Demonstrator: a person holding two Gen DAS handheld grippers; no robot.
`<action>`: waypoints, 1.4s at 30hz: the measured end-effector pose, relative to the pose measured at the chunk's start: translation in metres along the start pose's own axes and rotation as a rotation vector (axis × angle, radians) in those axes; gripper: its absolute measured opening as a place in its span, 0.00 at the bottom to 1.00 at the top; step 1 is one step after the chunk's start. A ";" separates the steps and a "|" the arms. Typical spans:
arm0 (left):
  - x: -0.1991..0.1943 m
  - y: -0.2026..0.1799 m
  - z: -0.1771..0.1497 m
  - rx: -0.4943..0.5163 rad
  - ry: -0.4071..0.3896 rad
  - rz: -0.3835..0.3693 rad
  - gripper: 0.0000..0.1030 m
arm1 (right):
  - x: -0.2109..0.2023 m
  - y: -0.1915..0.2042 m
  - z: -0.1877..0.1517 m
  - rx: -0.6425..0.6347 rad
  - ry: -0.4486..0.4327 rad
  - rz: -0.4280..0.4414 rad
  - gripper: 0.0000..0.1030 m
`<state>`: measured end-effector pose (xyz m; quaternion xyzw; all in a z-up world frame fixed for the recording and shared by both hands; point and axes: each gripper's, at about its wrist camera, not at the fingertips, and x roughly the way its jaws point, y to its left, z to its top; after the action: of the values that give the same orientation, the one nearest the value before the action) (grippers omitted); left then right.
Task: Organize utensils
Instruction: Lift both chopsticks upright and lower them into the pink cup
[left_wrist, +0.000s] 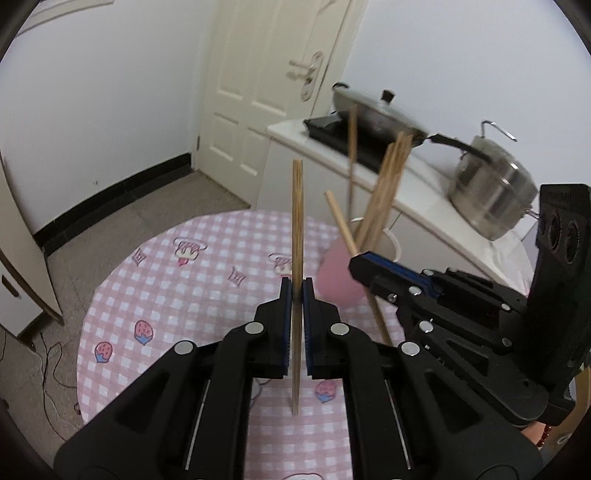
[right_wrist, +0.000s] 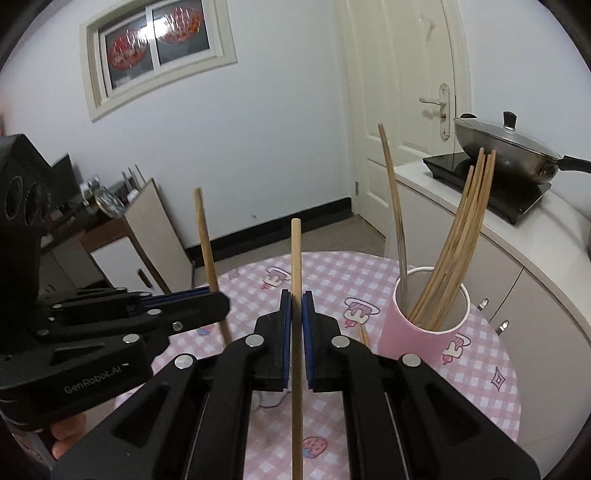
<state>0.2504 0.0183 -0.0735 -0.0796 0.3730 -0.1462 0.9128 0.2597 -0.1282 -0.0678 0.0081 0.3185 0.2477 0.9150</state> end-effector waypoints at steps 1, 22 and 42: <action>-0.003 -0.003 0.001 0.004 -0.005 -0.002 0.06 | -0.006 -0.001 0.001 0.002 -0.007 0.002 0.04; -0.026 -0.050 0.035 0.032 -0.136 -0.057 0.06 | -0.051 -0.044 0.016 0.083 -0.225 -0.032 0.04; 0.001 -0.085 0.099 0.074 -0.297 -0.076 0.06 | -0.019 -0.117 0.059 0.088 -0.596 -0.175 0.04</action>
<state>0.3032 -0.0589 0.0174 -0.0806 0.2251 -0.1812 0.9539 0.3337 -0.2315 -0.0303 0.0925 0.0462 0.1408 0.9846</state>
